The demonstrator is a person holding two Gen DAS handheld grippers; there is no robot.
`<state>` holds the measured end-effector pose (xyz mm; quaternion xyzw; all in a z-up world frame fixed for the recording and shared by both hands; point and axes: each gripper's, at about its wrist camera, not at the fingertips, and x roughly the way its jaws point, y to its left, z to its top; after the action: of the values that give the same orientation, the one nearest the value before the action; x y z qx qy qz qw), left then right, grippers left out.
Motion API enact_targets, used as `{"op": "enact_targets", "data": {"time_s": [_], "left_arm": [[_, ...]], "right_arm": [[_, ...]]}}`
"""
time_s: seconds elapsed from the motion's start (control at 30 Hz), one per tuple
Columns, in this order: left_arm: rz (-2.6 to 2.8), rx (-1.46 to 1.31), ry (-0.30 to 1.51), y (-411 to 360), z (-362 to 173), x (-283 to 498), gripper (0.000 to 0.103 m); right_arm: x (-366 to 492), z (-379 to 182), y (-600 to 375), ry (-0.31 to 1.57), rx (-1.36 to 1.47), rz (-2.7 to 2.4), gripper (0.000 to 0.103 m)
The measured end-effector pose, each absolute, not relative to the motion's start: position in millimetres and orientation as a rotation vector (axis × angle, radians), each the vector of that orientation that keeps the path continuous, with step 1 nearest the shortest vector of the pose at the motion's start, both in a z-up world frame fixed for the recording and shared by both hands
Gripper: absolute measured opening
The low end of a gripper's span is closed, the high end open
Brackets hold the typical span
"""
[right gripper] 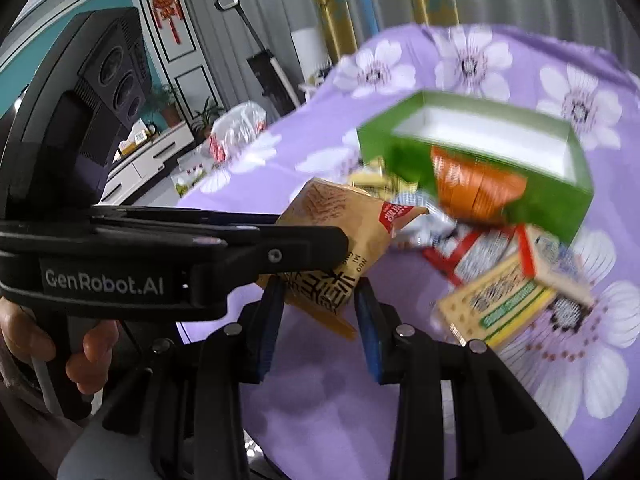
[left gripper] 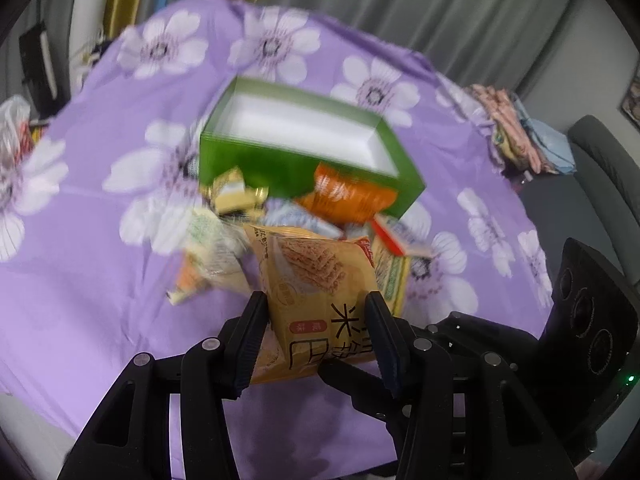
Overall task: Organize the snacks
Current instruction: 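Carry the yellow bag over the green box and open the right gripper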
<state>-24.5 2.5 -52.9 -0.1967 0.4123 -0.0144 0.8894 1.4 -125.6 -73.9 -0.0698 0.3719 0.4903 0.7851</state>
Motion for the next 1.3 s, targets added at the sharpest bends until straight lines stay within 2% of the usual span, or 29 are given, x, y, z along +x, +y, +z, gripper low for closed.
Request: {"op": "enact_targets", "data": {"time_s": [0.27, 0.73, 1.3], "left_arm": [[-0.037, -0.364, 0.783, 7, -22, -10, 0.050], [-0.083, -0.333, 0.742, 14, 0, 43, 0.050], [-0.110, -0.405, 0.835, 46, -24, 148, 0.050]], "right_arm": [[19, -44, -124, 0.713, -0.132, 1.049, 0.037], [72, -26, -116, 0.657, -0.107, 0.981, 0.037], [167, -48, -83, 0.733, -0.119, 0.929, 0.037]]}}
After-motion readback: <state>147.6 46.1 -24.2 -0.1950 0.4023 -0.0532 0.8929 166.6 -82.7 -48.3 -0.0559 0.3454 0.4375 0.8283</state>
